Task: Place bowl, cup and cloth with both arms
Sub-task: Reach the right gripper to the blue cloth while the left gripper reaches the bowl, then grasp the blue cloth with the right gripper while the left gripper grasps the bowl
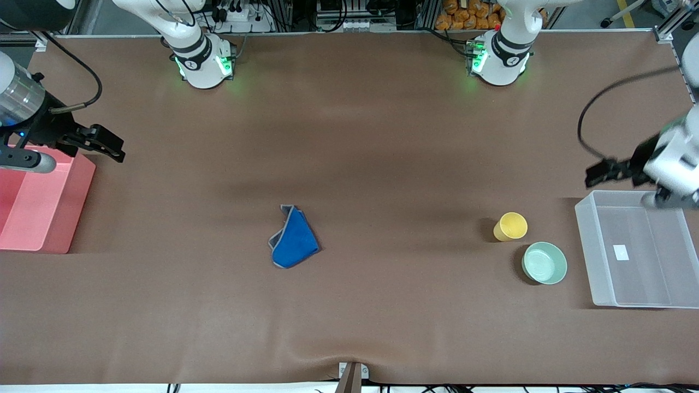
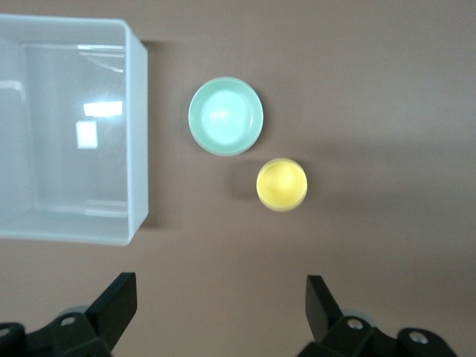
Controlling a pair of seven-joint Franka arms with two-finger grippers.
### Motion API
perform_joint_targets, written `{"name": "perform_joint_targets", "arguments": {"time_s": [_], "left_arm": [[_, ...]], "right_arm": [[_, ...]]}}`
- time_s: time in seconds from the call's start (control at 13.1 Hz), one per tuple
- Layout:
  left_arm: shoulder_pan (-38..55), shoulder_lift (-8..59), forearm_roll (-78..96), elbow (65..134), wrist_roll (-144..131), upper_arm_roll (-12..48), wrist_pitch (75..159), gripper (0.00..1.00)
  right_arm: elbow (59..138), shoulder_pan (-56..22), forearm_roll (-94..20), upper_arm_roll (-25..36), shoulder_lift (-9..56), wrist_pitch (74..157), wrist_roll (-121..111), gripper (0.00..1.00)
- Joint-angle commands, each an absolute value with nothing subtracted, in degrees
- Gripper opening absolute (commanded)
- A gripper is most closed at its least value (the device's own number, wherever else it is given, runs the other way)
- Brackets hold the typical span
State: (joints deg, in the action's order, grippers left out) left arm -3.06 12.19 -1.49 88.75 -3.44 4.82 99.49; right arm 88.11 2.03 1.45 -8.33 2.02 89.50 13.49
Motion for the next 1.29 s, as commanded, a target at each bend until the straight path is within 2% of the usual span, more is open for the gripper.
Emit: {"name": "perform_joint_targets", "arguments": {"time_s": [0.0, 0.23, 0.38, 0.53, 0.76, 0.91, 1.22], "left_arm": [[-5.4, 19.0, -1.8, 87.5, -3.0, 4.9, 106.2, 1.0], [-5.8, 27.8, -2.2, 87.9, -3.1, 4.8, 114.8, 1.0], [-5.5, 31.5, -3.6, 88.0, -3.2, 4.5, 118.1, 1.0], [-5.7, 35.0, -8.2, 88.2, -3.9, 4.6, 121.6, 1.0], [-5.8, 36.6, -8.3, 91.2, -4.7, 4.6, 127.0, 1.0], [-4.9, 38.0, -9.0, 91.7, -7.3, 4.5, 127.4, 1.0], [-5.0, 38.5, -13.1, 93.0, -8.1, 4.5, 127.4, 1.0]], "right_arm": [[89.4, 2.4, 1.2, -8.6, 2.3, 89.6, 14.3, 1.0], [90.2, 2.7, -5.8, -8.5, 6.5, 92.4, 14.9, 1.0], [91.7, 1.9, -5.8, -8.6, 8.7, 96.0, 16.1, 1.0], [95.4, -1.0, -5.9, -8.7, 9.8, 103.3, 21.6, 1.0], [98.4, -5.8, -5.8, -8.7, 13.3, 110.0, 28.7, 1.0], [98.3, -10.3, -4.9, -8.6, 17.3, 112.4, 32.9, 1.0], [98.4, -14.0, -4.6, -8.6, 24.6, 118.9, 37.7, 1.0]]}}
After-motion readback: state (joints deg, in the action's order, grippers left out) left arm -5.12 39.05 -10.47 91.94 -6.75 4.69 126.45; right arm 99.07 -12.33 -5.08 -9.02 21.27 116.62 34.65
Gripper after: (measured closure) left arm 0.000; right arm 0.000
